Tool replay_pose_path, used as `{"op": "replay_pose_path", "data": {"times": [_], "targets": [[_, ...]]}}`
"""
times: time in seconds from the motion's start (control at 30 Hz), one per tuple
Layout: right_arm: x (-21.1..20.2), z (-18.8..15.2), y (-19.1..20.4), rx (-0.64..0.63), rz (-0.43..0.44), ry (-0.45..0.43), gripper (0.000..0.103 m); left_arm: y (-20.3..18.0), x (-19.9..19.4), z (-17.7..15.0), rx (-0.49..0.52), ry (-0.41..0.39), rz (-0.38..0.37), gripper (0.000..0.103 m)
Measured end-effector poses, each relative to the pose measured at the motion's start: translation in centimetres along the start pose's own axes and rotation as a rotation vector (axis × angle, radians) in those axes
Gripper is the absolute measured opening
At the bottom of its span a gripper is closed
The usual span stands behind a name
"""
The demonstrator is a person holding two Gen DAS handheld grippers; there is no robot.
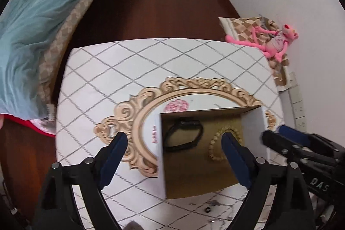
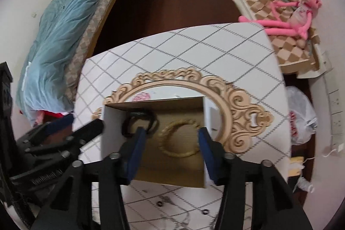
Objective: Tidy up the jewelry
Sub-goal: 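Carry the band and bead bracelet with both grippers over the cardboard box, then open both grippers to drop the band and bracelet into the box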
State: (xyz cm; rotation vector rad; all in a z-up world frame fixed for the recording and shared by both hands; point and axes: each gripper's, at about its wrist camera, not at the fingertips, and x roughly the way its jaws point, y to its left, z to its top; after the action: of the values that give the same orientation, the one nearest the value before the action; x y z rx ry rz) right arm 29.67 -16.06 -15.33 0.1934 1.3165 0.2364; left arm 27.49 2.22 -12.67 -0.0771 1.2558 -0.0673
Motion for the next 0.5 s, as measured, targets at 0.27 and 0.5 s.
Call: {"op": "replay_pose_path", "data": {"times": [0.27, 0.5], "targets": [[0.2, -2.8, 0.0, -0.081, -0.212, -0.032, 0.095, 1.0, 0.5, -2.7, -0.027, -0.027, 0.109, 0.099], [0.9, -4.7, 0.3, -0.086, -0.269, -0.035, 0.100, 1.0, 0.6, -4.7, -0.029, -0.021, 0.138, 0.099]]}}
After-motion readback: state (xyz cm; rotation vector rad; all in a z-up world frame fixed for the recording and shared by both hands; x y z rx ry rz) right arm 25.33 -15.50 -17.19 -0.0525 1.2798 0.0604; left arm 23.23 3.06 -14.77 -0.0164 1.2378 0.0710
